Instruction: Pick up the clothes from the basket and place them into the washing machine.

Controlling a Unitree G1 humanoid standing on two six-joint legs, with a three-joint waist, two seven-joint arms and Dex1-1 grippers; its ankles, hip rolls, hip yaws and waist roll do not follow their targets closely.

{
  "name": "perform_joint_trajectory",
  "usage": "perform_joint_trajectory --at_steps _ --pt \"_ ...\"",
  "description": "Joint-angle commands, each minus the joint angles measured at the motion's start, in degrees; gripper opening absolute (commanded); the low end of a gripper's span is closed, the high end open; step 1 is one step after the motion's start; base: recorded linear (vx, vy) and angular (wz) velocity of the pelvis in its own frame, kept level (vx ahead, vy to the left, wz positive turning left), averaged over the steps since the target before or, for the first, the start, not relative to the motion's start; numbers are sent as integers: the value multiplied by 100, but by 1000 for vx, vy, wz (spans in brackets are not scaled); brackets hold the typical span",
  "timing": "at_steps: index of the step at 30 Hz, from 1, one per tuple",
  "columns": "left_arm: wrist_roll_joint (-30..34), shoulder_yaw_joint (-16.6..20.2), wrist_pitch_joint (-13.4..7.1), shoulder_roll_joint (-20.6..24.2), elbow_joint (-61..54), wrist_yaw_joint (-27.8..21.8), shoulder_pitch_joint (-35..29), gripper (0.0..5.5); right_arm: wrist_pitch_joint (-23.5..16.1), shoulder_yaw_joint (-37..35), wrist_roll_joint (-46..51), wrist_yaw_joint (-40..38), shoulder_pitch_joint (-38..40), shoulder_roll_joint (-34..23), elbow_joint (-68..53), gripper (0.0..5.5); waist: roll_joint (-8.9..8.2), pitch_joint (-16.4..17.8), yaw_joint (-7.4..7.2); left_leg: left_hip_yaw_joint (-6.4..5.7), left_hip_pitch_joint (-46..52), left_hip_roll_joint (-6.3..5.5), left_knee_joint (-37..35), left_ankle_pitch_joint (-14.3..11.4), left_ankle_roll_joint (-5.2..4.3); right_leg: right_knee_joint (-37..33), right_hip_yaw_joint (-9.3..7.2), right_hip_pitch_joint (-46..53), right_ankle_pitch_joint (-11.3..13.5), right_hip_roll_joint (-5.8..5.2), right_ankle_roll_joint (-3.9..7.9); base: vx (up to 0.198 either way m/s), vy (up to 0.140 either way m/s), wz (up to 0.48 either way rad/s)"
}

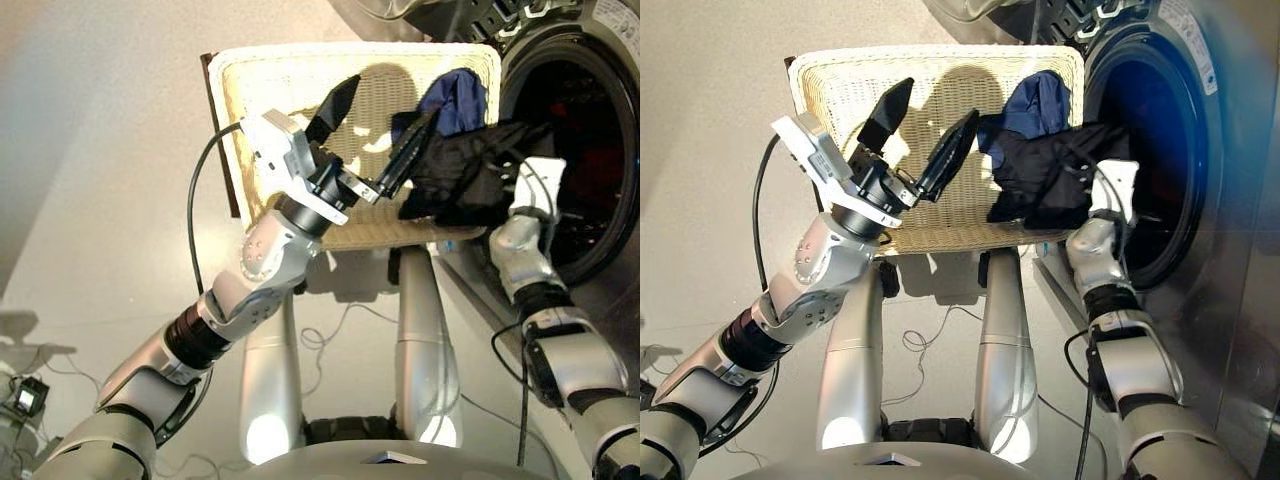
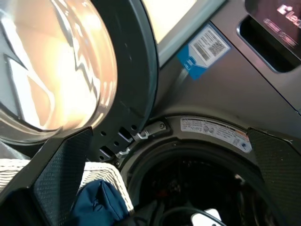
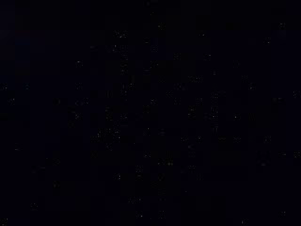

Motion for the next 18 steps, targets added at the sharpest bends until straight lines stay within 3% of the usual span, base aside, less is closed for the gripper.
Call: perform_joint_trajectory --at_steps 1,6,10,18 --pt "98 45 -393 -154 -330 -27 -135 550 -21 -241 548 -290 -270 -953 250 0 317 -91 -50 -157 -63 122 935 -838 -153 -1049 -4 95 1010 -19 267 0 0 0" --pt "90 -5 -380 -129 -336 15 -128 550 -50 -171 973 -177 -652 -1428 647 0 338 -91 -39 -147 -194 122 1010 -863 -157 -982 22 -42 1007 -17 262 0 0 0" --pt "75 -14 -359 -63 -360 110 -105 550 -187 -249 1853 -7 -1048 -1853 1182 0 381 -91 -23 -128 -390 137 1140 -904 -179 -889 68 -249 989 -27 256 0 0 0" --pt "20 97 -321 1 -350 216 -80 550 -770 -805 3334 59 -1128 -2181 1220 0 400 -91 -73 -94 -616 152 1309 -960 -183 -735 96 -490 947 -28 257 0 0 0"
